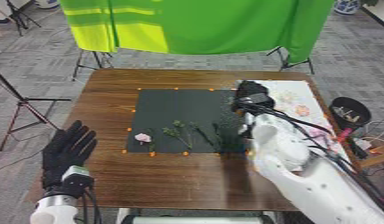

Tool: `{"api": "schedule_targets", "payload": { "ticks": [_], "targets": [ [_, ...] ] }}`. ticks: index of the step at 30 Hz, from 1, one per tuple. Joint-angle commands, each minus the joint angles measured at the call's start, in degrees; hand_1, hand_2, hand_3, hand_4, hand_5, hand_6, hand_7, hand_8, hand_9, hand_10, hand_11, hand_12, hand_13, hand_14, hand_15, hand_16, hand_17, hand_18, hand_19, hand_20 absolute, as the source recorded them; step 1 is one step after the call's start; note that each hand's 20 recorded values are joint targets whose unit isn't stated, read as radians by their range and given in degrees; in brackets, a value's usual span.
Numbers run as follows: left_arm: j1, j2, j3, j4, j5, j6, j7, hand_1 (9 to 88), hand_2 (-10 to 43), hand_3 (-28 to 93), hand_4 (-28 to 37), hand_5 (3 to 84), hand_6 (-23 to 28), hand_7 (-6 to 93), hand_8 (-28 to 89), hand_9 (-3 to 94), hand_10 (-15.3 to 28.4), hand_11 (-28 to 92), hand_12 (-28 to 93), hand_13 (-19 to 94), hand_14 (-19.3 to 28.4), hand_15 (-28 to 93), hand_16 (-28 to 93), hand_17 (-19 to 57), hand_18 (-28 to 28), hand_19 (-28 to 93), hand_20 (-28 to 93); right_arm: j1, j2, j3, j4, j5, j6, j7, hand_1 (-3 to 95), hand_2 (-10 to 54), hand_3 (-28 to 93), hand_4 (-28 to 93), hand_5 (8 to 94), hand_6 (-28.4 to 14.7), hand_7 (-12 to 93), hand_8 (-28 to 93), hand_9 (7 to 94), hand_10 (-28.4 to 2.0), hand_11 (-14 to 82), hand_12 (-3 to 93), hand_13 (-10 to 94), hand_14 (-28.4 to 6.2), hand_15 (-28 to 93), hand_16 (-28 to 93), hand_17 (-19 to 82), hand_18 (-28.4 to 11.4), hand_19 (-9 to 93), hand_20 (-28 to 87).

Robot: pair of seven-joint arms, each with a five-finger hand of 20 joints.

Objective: Arrange flowers

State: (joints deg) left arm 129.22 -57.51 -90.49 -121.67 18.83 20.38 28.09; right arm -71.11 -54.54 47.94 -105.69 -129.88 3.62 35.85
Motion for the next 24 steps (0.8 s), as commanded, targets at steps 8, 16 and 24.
{"api": "schedule_targets", "payload": {
  "ticks": [8, 16, 24],
  "targets": [
    [-2.0, 1.83, 2.40, 0.01, 0.14, 0.68, -0.41, 29.7, 16.6, 70, -28.3, 43.3, 10.2, 15.7, -9, 34.8, 16.1, 31, 11, 26, 17.3, 46, -9, -6.8, 15.8, 39, 9, 20.1, -19.0, -17.7, 17.1, -2.3, -8.9, -9.4, 59.7, -9.5, 72, -28, 79.7, -0.3, 25, 0, 87.6, -11.3, 5.0, 34.2, 68, -7.7, 24, 37, 28, -19.4, 70, 25],
    [-3.6, 2.73, 3.03, 0.53, 0.10, 0.85, -0.83, 29.6, 16.6, 70, -28.3, 43.3, 10.2, 15.8, -9, 34.8, 16.1, 31, 11, 26, 17.2, 46, -9, -6.7, 15.8, 39, 9, 23.1, -22.4, -23.2, 25.6, -4.8, -11.7, -8.5, 59.6, -9.5, 72, -28, 79.4, 0.1, 26, 0, 87.5, -11.1, 5.1, 34.3, 68, -7.7, 23, 37, 28, -19.3, 70, 25],
    [-4.1, 3.19, 2.71, 0.77, -0.17, 1.41, -1.21, 29.3, 16.7, 70, -28.3, 43.3, 10.2, 15.7, -9, 34.8, 16.1, 31, 11, 26, 17.3, 46, -9, -6.7, 15.8, 39, 9, 21.7, -23.8, -25.9, 27.7, -7.3, -13.2, -7.4, 59.4, -9.5, 72, -28, 78.9, 0.2, 26, 0, 87.3, -11.3, 5.0, 34.2, 68, -7.8, 23, 37, 28, -19.4, 70, 25]
  ]
}}
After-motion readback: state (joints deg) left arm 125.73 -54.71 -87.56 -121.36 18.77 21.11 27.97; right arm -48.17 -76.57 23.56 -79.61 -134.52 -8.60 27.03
